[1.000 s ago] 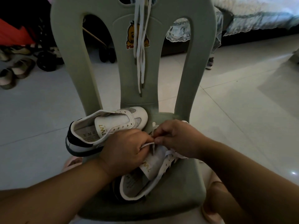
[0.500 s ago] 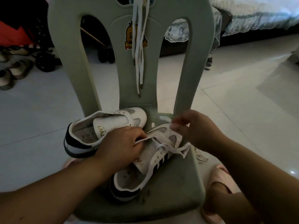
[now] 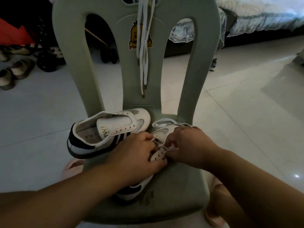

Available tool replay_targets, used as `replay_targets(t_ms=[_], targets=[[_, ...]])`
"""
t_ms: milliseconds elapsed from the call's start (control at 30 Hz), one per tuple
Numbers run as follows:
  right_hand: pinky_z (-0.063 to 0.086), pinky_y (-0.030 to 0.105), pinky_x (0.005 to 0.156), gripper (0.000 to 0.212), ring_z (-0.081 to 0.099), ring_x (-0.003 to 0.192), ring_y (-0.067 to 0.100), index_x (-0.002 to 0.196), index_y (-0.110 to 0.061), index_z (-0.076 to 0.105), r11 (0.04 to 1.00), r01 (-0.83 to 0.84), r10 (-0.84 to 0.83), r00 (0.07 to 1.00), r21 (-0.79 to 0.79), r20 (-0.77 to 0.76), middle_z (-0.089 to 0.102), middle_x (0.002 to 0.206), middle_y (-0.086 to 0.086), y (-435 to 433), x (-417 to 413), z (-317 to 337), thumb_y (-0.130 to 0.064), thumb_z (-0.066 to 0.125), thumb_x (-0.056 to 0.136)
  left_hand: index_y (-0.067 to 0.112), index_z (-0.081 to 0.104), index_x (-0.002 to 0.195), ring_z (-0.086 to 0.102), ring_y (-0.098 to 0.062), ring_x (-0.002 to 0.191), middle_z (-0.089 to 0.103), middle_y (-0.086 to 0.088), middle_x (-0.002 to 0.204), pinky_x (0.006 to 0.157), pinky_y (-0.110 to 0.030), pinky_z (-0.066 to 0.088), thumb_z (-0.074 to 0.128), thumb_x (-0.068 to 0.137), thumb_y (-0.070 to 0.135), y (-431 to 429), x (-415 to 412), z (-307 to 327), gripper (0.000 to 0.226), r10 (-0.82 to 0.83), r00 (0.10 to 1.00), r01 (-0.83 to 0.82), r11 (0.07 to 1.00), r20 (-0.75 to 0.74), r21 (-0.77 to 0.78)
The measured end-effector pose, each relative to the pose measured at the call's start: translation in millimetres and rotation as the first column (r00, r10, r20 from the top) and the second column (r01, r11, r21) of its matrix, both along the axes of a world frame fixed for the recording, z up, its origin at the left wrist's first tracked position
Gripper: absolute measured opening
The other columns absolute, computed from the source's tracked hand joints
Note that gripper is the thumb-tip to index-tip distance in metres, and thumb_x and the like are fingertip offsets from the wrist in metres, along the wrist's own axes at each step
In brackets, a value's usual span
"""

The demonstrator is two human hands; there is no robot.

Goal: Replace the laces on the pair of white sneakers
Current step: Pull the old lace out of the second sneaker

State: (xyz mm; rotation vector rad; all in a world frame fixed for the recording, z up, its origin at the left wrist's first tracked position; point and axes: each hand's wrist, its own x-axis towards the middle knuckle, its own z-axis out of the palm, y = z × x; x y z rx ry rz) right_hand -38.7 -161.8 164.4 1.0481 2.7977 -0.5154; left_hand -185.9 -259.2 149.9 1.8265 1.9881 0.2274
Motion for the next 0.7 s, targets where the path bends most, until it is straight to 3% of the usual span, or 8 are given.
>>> replay_targets(t_ms=[133,267,333,400,500,633,700], targets=[[0.035,0.031,0.090,0.022,0.051,0.084,0.009,0.098,-0.033,0.067,0.993,0.014,-0.015,1.000,0.116,0.012,0.060,0.090,-0.010,-1.2,-3.5,-4.4,-0.044,0.048,0.094,0.035,0.056,0.127,0.031,-0.007,0.130,0.032,0.014,0.147,0.106,-0.026,0.031,0.058,0.084,0.054,0.0,-1.3,-1.9,0.047,-0.011,1.000,0.011,1.000,0.025,0.011],[0.043,0.029,0.088,0.011,0.053,0.074,0.006,0.091,-0.030,0.056,0.967,0.201,-0.159,0.956,0.158,-0.245,0.054,0.079,-0.014,2.0,-3.0,-1.5,-0.040,0.051,0.094,0.034,0.054,0.130,0.028,-0.006,0.132,0.029,0.015,0.148,0.106,-0.024,0.027,0.058,0.086,0.048,1.3,-1.2,-2.7,0.046,-0.037,0.999,0.036,0.999,0.025,0.025],[0.045,0.021,0.073,0.015,0.054,0.068,0.004,0.081,-0.032,0.052,0.971,0.232,-0.211,0.939,0.049,-0.272,0.053,0.071,-0.015,2.6,-0.8,2.7,-0.043,0.058,0.090,0.034,0.056,0.127,0.030,-0.005,0.131,0.030,0.015,0.147,0.106,-0.025,0.028,0.059,0.086,0.047,1.3,-0.6,-3.0,0.043,-0.036,0.999,0.035,0.998,0.027,0.042],[0.043,0.018,0.060,0.022,0.055,0.064,0.005,0.070,-0.034,0.055,0.976,0.194,-0.209,0.965,-0.102,-0.161,0.056,0.066,-0.011,0.8,1.4,4.1,-0.046,0.060,0.087,0.034,0.058,0.123,0.031,-0.005,0.130,0.032,0.016,0.146,0.106,-0.025,0.030,0.059,0.086,0.047,0.8,-0.2,-3.3,0.040,-0.027,0.999,0.025,0.998,0.040,0.054],[0.044,0.019,0.060,0.026,0.058,0.066,0.005,0.072,-0.028,0.069,0.953,0.183,-0.200,0.979,-0.242,-0.049,0.064,0.069,-0.008,-6.2,3.3,-0.3,-0.050,0.063,0.084,0.036,0.060,0.120,0.031,-0.003,0.128,0.033,0.017,0.144,0.105,-0.024,0.031,0.059,0.086,0.047,0.0,-0.5,-4.3,0.036,-0.029,0.997,0.024,0.997,0.065,0.073],[0.041,0.014,0.061,0.008,0.059,0.071,0.000,0.079,-0.032,0.073,0.901,0.246,-0.305,0.945,-0.358,-0.118,0.068,0.076,-0.012,-8.3,3.8,-8.9,-0.037,0.068,0.084,0.038,0.061,0.121,0.030,-0.003,0.128,0.033,0.019,0.143,0.104,-0.023,0.030,0.061,0.086,0.046,0.8,-1.4,-6.2,0.036,-0.013,0.996,0.005,0.997,0.094,0.079],[0.043,0.014,0.063,0.011,0.060,0.073,0.000,0.072,-0.035,0.070,0.881,0.258,-0.338,0.930,-0.398,-0.144,0.067,0.076,-0.014,-9.1,3.7,-11.5,-0.033,0.070,0.083,0.039,0.061,0.121,0.031,-0.003,0.128,0.034,0.019,0.143,0.105,-0.025,0.031,0.061,0.085,0.046,0.5,-2.4,-6.3,0.036,-0.008,0.995,0.000,0.997,0.098,0.078]])
